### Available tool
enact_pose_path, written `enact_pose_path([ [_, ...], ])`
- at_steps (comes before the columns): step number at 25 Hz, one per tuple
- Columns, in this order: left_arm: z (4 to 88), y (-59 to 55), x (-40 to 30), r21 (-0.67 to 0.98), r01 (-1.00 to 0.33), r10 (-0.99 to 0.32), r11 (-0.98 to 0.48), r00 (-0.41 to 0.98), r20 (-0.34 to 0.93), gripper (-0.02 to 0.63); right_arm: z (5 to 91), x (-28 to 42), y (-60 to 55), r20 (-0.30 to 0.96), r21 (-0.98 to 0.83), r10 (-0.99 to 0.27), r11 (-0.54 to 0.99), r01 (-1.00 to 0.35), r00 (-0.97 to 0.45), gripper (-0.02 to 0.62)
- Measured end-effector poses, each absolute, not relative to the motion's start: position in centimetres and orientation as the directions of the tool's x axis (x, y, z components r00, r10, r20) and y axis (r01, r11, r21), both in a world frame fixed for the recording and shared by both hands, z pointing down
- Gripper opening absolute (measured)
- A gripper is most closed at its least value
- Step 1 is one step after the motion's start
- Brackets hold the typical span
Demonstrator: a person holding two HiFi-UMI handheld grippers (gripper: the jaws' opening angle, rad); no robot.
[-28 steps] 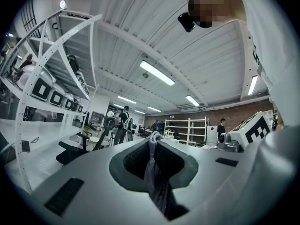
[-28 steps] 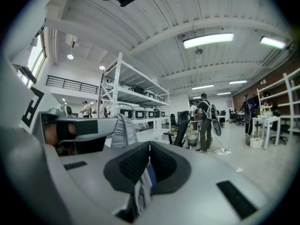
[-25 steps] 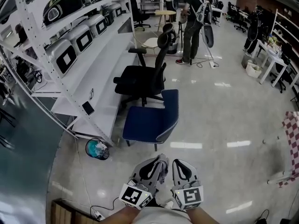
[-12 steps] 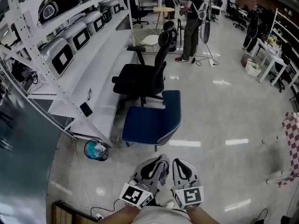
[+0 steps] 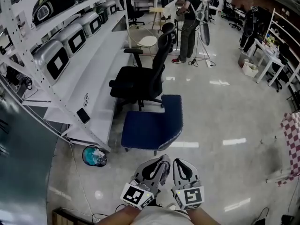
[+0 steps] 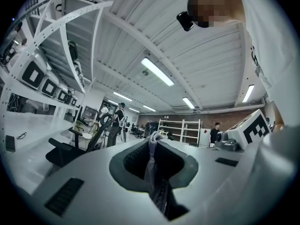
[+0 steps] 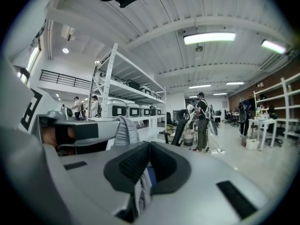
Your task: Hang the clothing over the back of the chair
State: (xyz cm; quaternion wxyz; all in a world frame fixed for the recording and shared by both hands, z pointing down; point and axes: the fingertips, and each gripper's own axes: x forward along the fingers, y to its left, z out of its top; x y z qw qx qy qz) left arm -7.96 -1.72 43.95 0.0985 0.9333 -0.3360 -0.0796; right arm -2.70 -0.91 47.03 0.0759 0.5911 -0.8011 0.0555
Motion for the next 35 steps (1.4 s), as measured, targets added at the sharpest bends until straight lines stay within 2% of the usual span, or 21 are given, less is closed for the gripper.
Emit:
enact_pose_path([
  [9,44.0,-4.8,-9.6,0.255,-0.56,-0.599,-0.788,0.794,-0.109,0.029,47.0,-4.1,-3.6,0.193,0.028,-0.955,0.235,-0.972,-0.225,0.017],
  [20,43.5,-6.1,-11.2,0.269,-0.531,-0.577,-0.803,0.805,-0.134,0.029,46.3,-6.2,-5.1,0.201,0.056,-0.955,0.233,-0.971,-0.218,0.017],
  [35,42.8,-8.9,-9.0,0.246,-0.532,-0.572,-0.81,0.809,-0.134,0.029,45.9,-4.2,-8.8,0.178,0.035,-0.956,0.245,-0.969,-0.235,0.017],
])
